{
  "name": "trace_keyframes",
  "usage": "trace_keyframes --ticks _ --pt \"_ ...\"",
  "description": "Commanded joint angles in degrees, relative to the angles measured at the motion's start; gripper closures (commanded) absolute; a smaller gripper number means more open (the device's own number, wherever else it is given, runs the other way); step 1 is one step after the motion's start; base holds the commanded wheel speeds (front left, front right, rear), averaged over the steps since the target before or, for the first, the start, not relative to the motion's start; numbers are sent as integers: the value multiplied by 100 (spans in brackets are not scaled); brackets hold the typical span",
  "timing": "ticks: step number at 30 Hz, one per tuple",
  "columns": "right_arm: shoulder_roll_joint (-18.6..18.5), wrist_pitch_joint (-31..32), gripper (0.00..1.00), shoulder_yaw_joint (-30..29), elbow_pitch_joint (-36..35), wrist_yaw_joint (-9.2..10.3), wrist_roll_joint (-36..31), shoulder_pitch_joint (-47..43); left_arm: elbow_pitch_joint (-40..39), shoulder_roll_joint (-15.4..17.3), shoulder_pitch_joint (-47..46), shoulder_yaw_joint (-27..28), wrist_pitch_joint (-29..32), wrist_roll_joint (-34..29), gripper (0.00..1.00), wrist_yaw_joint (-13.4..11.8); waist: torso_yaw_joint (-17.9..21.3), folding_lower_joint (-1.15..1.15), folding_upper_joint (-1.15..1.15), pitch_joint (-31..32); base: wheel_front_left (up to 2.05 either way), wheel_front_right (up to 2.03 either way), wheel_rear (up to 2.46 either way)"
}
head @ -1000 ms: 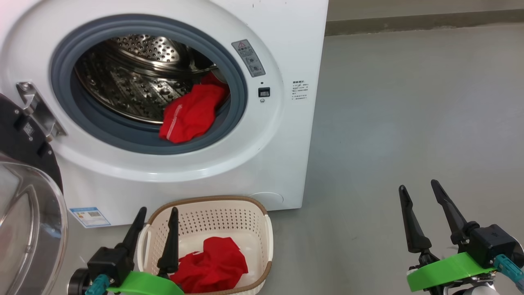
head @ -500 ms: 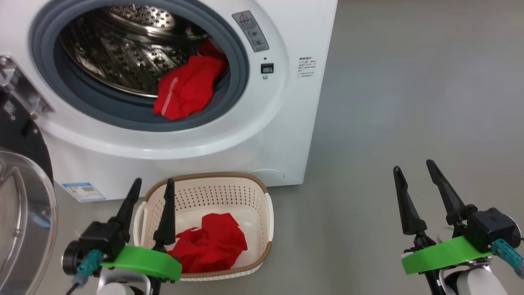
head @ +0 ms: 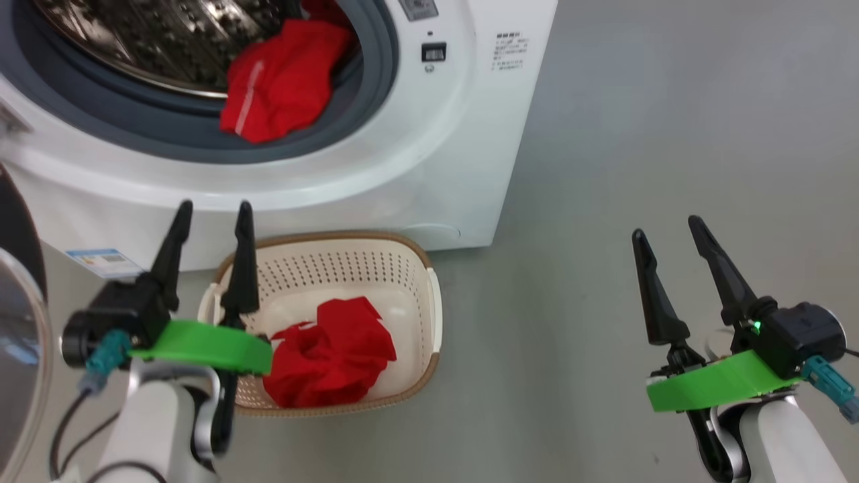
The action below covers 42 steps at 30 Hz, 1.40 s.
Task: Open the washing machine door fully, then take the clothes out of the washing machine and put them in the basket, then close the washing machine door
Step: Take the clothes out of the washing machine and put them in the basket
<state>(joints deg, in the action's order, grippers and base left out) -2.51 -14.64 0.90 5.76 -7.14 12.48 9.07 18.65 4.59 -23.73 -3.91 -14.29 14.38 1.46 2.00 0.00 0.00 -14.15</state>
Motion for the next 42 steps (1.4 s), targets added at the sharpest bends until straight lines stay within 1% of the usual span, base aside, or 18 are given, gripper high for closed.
trace_keyframes --ticks 1,10,15,18,29,33,42 --pt "-37 -36 0 161 -150 -35 -58 202 -80 150 -238 200 -45 10 0 -47 56 0 0 -229 0 0 0" --pt "-37 -36 0 277 -144 -35 10 410 422 358 -1088 269 -52 13 0 -40 220 0 0 -598 0 0 0" --pt "-37 -36 0 350 -145 -35 35 516 987 451 -1702 264 -60 -10 0 -12 342 0 0 -839 0 0 0" --pt "-37 -36 0 396 -147 -35 51 586 1213 513 -1996 304 -65 -30 0 -39 431 0 0 -966 0 0 0" --pt "-37 -36 0 529 -181 -35 156 810 1724 766 -3076 460 -70 -59 0 -17 685 0 0 -1519 0 0 0" --pt "-37 -36 0 556 -186 -35 179 875 1918 848 -3327 486 -70 -76 0 -14 740 0 0 -1650 0 0 0" --pt "-37 -36 0 721 -169 -35 219 1066 2820 1097 -4031 421 -70 -140 0 28 909 0 0 -1932 0 0 0"
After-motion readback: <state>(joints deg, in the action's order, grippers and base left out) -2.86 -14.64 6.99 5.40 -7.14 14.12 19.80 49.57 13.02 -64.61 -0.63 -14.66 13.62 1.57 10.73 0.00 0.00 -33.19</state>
